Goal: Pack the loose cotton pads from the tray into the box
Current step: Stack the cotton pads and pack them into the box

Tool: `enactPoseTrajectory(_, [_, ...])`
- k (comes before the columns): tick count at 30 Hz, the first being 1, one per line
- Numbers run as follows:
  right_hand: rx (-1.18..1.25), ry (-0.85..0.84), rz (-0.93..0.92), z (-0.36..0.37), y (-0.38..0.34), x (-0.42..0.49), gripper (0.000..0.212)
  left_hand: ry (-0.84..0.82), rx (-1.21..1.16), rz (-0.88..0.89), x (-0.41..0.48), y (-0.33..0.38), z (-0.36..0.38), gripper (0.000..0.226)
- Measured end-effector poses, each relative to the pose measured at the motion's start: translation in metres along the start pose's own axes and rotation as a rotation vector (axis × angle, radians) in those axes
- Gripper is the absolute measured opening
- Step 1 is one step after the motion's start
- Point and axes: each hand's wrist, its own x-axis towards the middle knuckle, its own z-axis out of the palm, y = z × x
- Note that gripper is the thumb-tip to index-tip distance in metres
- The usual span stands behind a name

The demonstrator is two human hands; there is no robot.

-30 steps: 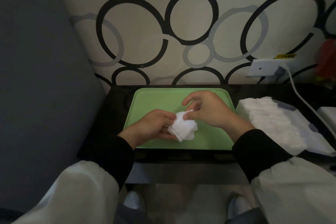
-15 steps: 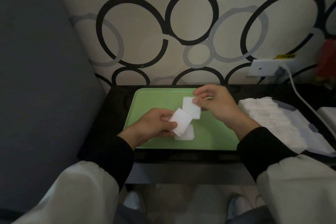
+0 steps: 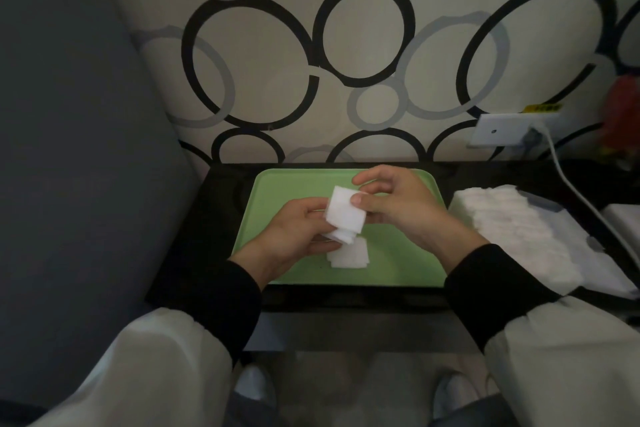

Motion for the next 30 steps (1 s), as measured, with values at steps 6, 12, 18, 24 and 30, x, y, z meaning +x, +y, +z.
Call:
enactPoseTrajectory(6, [-0.113,0.035,-0.019,0.0,0.001,0.0,0.027,-0.02,-0.013,-0.007,0.001,0.001,0.002,0.036])
enactPoseTrajectory(12, [-0.172,0.063,-0.019,0.0,0.003,0.001,0.027,-0.022,-0.053,-0.035,0.0,0.004,0.006,0.031])
enactPoseTrajectory(18, [-0.312,0.113,-0.052,-0.004,0.005,0.002,0.029,0.01,-0.05,-0.007,0.001,0.005,0.013,0.024])
enactPoseTrajectory(24, [-0.339,0.027,0.026,-0.014,0.009,-0.002,0.026,0.045,0.029,0.023,0.005,0.002,0.022,0.028])
enactPoseTrajectory(30, [-0.4,-0.037,0.024,-0.033,0.007,-0.011,0.016,0.026,0.113,0.03,0.01,-0.002,0.033,0.043])
